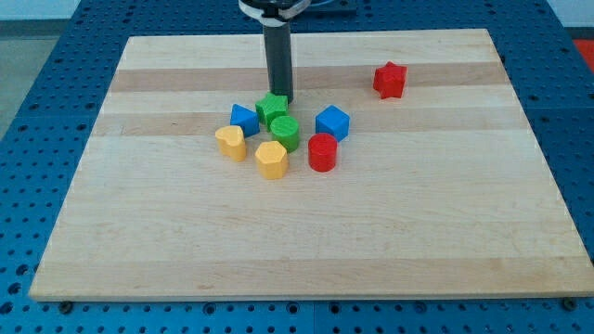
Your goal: Move the red star towards the group of blocks
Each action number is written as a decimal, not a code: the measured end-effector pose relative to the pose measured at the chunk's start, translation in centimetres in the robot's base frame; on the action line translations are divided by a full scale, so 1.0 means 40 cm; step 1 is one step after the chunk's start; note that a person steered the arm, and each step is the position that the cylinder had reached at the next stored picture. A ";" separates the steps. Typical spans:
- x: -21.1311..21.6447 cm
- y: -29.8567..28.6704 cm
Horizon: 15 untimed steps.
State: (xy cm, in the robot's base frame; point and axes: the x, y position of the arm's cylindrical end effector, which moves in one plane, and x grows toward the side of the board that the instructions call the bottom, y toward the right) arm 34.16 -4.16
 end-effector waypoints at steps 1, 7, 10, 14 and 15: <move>-0.015 0.009; -0.186 0.457; -0.067 0.455; -0.002 0.362; -0.002 0.329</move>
State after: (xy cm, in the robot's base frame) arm 34.07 9.00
